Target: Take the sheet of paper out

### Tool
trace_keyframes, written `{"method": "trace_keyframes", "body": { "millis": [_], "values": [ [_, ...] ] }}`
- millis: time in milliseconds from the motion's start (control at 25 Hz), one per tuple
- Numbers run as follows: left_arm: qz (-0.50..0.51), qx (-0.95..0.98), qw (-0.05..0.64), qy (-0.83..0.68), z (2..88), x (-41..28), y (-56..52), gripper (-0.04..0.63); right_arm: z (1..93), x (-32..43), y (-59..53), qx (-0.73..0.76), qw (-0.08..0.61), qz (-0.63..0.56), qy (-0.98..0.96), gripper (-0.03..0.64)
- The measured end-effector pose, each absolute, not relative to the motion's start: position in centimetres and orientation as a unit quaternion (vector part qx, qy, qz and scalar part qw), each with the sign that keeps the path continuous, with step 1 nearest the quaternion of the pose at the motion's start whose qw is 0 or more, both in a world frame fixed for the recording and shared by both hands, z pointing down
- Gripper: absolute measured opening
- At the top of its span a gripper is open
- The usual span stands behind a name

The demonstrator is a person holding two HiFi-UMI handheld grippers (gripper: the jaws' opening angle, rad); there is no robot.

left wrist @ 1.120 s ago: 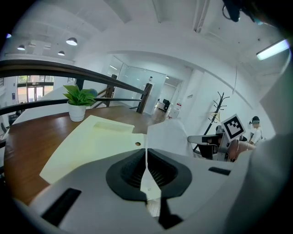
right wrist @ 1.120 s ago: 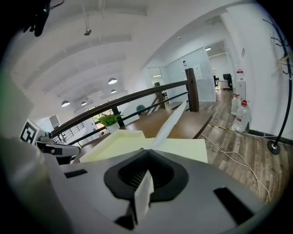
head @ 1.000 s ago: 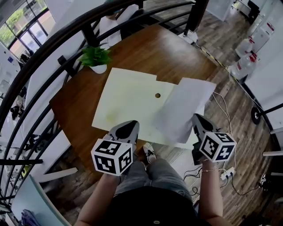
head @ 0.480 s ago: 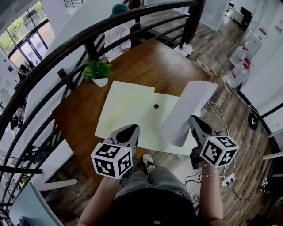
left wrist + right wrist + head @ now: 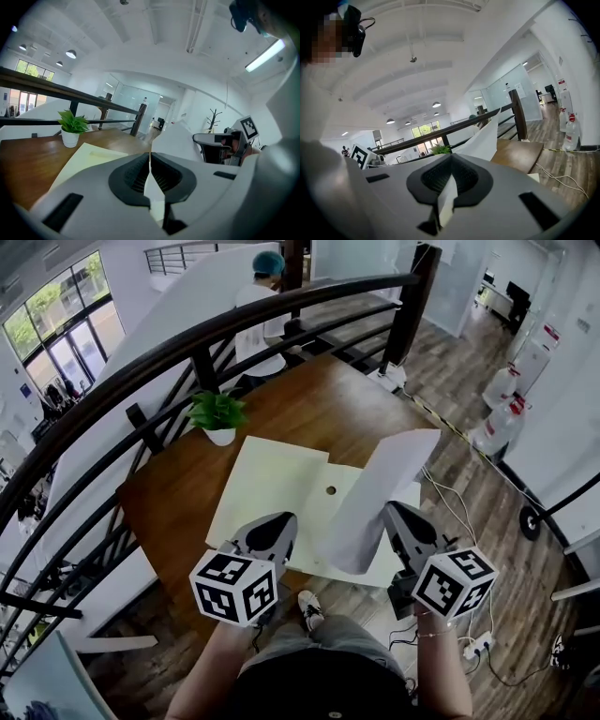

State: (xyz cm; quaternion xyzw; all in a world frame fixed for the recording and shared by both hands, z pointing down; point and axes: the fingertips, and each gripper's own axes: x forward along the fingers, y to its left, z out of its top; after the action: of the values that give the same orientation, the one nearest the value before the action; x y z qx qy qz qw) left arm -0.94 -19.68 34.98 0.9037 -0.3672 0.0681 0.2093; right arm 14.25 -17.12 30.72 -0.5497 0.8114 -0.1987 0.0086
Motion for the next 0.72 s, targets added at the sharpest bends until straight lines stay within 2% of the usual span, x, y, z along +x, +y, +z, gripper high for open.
{"method": "trace_keyframes", "body": {
  "millis": [440,720],
  "values": [
    [0.029,0.914,0.197,-0.353,32.1,-2.0,-19.7,0.023,27.0,10.9,-16.7,-0.497,0.081,-0.171,0.847,0.026],
    [0.03,0.915,0.185,-0.356,31.7,-3.1,-19.8,0.023,27.4,9.4,-16.8,-0.489,0.052,-0.157,0.856,0.028]
  ]
}}
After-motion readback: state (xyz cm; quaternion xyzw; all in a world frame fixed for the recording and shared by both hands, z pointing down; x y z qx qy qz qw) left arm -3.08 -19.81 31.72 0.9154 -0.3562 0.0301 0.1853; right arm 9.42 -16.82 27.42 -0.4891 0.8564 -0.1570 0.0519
